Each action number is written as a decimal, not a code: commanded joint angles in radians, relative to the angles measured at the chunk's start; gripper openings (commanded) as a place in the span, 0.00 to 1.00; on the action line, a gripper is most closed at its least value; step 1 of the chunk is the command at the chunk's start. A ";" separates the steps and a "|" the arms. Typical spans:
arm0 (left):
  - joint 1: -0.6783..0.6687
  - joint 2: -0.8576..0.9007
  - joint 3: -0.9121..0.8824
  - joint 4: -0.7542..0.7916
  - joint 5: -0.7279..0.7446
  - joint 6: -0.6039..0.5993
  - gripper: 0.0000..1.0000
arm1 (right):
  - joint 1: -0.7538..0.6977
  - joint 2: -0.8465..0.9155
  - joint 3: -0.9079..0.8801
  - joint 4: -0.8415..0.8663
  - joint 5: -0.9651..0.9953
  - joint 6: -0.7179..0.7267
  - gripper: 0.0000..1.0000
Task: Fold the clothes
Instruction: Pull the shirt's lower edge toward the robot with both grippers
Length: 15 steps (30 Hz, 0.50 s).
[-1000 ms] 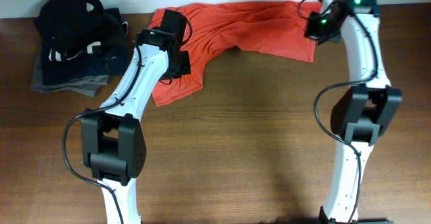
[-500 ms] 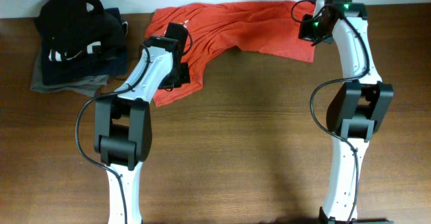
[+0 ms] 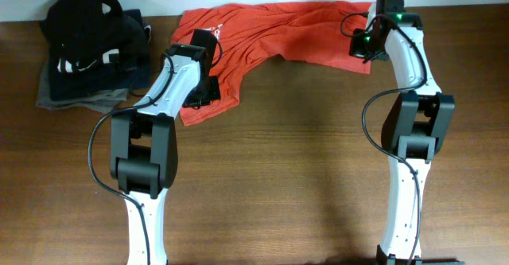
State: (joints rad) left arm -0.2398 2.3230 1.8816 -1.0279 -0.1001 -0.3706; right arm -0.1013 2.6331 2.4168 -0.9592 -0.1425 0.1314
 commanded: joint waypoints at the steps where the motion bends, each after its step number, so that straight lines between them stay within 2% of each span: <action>1: 0.001 0.025 -0.004 -0.001 0.006 0.009 0.01 | -0.010 0.037 0.004 0.002 0.023 0.000 0.04; 15: 0.001 0.038 -0.025 -0.006 0.008 0.024 0.01 | -0.012 0.040 -0.002 -0.124 0.115 -0.001 0.04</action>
State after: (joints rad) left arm -0.2398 2.3421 1.8809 -1.0279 -0.1005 -0.3599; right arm -0.1078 2.6564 2.4241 -1.0389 -0.0750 0.1314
